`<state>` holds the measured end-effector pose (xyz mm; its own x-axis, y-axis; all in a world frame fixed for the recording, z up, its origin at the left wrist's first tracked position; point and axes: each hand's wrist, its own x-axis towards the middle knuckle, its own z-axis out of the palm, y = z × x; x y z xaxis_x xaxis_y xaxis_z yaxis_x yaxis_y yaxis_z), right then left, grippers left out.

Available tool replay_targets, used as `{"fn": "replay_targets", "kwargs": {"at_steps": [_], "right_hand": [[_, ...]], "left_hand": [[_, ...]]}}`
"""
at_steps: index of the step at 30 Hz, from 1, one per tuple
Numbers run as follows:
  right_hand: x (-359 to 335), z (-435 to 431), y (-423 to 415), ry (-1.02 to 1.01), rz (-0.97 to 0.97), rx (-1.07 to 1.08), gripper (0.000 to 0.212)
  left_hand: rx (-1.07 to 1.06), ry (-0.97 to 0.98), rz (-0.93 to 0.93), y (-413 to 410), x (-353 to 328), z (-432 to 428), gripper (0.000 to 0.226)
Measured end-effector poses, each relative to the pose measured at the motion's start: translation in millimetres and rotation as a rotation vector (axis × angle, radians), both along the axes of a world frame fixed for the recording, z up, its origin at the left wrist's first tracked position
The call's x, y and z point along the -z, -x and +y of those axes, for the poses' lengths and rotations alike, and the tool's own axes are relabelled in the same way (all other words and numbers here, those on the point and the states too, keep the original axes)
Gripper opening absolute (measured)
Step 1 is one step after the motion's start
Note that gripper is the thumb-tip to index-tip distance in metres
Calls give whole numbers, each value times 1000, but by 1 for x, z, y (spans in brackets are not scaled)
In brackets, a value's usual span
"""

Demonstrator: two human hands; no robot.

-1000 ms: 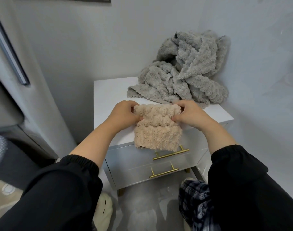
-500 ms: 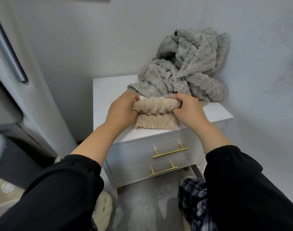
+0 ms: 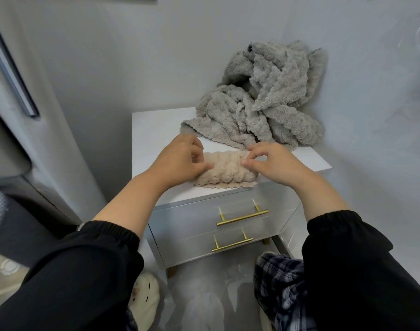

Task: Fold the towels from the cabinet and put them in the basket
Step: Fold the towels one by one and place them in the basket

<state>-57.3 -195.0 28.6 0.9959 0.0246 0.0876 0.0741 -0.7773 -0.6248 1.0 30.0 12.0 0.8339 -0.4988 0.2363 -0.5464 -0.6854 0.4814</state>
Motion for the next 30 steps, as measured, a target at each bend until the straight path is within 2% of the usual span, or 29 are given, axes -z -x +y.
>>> {"fn": "replay_targets", "kwargs": {"at_steps": [3, 5, 8, 11, 15, 19, 22, 24, 27, 30], "right_hand": [[4, 0, -1, -41, 55, 13, 15], [9, -2, -5, -58, 95, 26, 17], [15, -7, -11, -95, 161, 34, 41], [19, -10, -14, -161, 247, 16, 73], [20, -8, -15, -329, 236, 15, 79], [22, -2, -16, -442, 219, 89, 71], [22, 1, -18, -683, 250, 154, 54], [19, 2, -19, -895, 292, 194, 37], [15, 3, -18, -1242, 388, 233, 35], [13, 6, -18, -1365, 363, 215, 26]], "left_hand": [[10, 9, 64, 0, 1, -1, 28], [-3, 20, 130, 1, 2, -1, 33], [-17, 4, 267, 2, 2, 0, 57], [-26, -34, 322, 2, 2, 0, 78], [-124, 15, 319, 2, 2, -6, 77], [-198, 159, 343, 5, 3, -15, 52], [-228, 325, 422, 6, 3, -19, 36], [-236, 466, 504, 7, 3, -22, 31], [-171, 803, 733, 8, 4, -26, 29], [-117, 1008, 827, 7, 7, -32, 32]]}}
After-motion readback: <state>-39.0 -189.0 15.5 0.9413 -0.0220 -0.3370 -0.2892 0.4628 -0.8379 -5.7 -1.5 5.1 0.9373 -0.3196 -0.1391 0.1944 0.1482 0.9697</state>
